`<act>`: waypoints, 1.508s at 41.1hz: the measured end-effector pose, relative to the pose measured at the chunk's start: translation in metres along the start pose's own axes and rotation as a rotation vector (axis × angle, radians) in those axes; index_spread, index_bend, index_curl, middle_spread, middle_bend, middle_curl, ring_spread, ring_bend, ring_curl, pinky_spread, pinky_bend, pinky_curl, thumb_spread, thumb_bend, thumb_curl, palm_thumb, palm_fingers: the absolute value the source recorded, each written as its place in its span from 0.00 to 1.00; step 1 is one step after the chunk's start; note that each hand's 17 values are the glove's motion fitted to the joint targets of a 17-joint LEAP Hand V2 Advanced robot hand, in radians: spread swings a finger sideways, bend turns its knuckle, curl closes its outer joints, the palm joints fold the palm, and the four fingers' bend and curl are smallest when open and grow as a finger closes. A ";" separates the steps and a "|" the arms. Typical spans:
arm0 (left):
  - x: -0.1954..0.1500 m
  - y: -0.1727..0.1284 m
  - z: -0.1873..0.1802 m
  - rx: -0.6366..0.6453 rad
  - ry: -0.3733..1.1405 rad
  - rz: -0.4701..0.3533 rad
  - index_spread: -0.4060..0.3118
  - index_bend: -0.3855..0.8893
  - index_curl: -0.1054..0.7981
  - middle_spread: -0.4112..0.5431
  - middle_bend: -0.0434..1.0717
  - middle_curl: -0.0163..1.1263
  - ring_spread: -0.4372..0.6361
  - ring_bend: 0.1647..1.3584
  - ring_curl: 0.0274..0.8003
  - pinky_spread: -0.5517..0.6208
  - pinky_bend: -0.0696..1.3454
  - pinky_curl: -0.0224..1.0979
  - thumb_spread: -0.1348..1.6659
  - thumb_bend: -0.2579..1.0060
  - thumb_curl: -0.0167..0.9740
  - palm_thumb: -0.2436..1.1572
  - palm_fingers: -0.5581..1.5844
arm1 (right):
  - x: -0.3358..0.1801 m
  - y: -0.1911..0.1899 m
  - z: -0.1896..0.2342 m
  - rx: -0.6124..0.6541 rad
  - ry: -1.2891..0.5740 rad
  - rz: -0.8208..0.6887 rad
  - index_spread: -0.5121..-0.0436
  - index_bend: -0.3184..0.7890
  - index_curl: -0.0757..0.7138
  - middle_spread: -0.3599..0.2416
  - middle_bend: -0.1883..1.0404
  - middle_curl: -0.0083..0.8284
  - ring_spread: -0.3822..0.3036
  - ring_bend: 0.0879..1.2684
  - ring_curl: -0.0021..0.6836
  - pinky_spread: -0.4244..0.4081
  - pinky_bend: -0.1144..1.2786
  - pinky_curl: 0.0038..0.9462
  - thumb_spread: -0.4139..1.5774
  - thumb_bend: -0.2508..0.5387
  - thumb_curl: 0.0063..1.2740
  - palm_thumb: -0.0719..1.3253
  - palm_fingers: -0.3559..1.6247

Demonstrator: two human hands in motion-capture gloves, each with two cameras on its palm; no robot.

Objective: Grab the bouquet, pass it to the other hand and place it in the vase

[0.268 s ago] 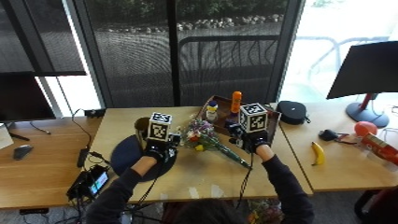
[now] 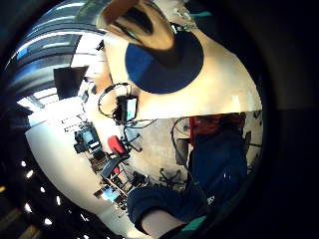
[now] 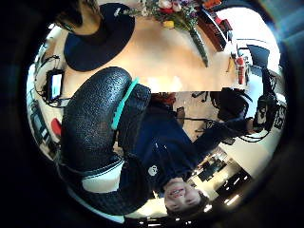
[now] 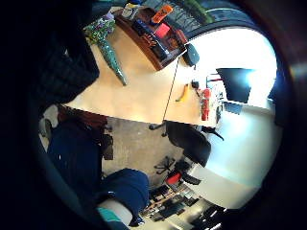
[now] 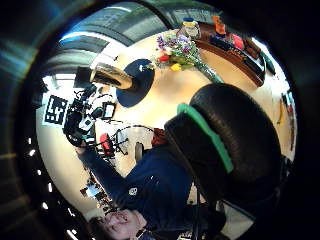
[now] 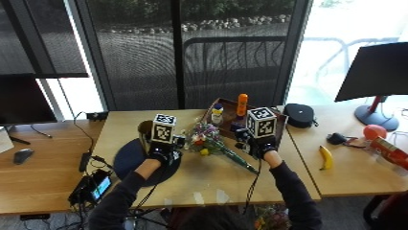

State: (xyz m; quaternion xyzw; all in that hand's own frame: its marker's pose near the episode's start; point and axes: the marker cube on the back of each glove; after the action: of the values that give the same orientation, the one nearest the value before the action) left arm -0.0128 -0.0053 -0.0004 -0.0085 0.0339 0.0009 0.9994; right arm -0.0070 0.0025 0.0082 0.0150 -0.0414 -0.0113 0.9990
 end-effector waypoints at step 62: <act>0.031 0.032 -0.004 0.226 0.014 0.111 0.61 0.41 0.39 0.73 0.21 0.28 0.71 0.43 0.32 0.76 0.40 0.32 0.76 0.19 0.27 0.33 0.31 | 0.074 -0.129 0.138 -0.076 -0.369 0.534 0.83 0.32 0.21 0.58 0.38 0.49 0.50 0.45 0.53 0.67 0.64 0.43 0.74 0.36 0.24 0.51 0.38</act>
State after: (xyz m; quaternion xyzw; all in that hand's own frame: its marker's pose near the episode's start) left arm 0.0175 0.0272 -0.0073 0.1059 0.0412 0.0521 0.9922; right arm 0.0524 -0.1320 0.1475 -0.0361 -0.2237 0.2468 0.9422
